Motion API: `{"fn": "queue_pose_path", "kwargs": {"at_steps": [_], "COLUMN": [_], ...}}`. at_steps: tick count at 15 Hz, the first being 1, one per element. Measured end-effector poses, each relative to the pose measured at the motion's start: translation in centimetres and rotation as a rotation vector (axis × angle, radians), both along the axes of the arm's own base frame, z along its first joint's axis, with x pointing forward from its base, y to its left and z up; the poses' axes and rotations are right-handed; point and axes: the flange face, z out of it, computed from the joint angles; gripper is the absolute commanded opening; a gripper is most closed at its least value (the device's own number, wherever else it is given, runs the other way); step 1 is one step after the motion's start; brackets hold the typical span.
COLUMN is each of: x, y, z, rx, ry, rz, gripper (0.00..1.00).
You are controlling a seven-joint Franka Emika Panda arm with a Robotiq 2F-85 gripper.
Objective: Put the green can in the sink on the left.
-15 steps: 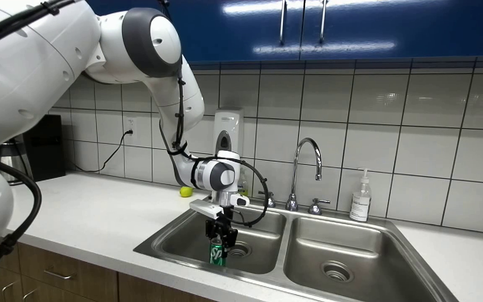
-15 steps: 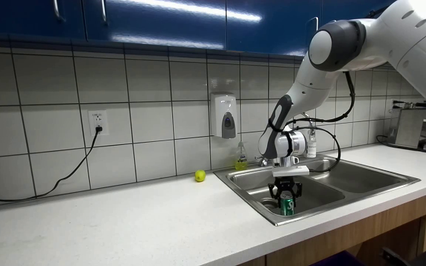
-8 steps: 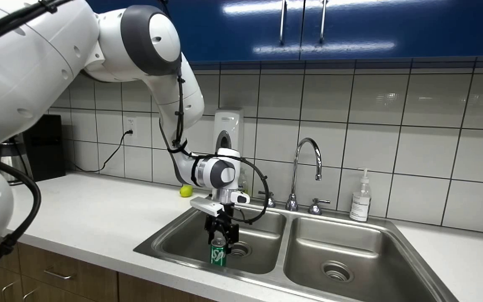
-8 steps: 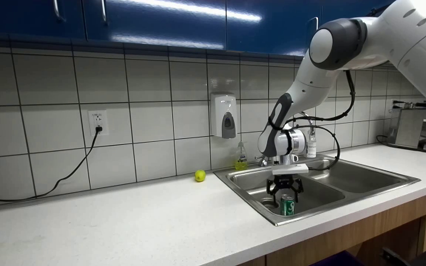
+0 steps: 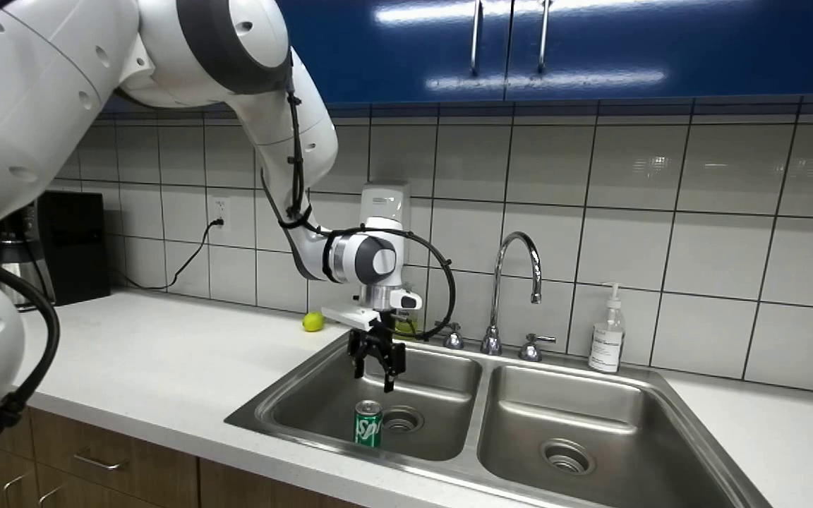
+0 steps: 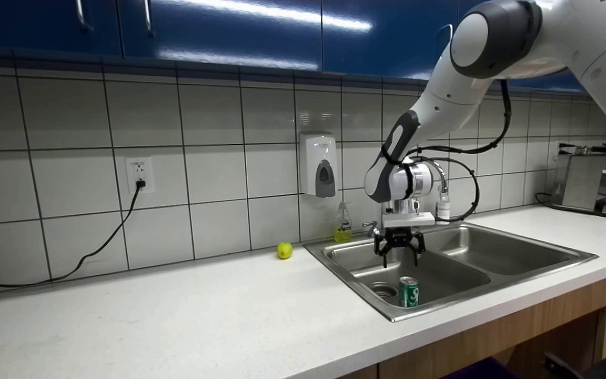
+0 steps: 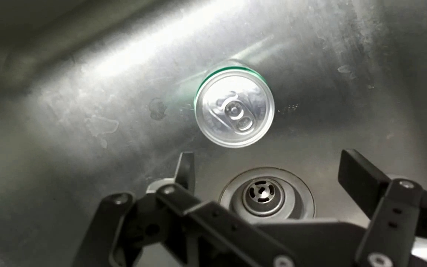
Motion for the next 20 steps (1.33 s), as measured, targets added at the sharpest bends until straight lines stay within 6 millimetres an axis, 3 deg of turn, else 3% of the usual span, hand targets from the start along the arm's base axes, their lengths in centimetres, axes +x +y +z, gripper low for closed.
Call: {"fn": "queue_pose_path", "kwargs": {"at_steps": [5, 10, 14, 20], "x": [-0.8, -2.7, -6.1, -12.9], "y": [1.9, 4.4, 7.3, 11.2], "z": [2.9, 4.3, 5.3, 7.2], "rx": [0.001, 0.015, 0.024, 0.032], "ry": [0.086, 0.119, 0.141, 0.166], "rz": [0.148, 0.188, 0.192, 0.185], "gripper": [1.0, 1.0, 1.0, 1.0]}}
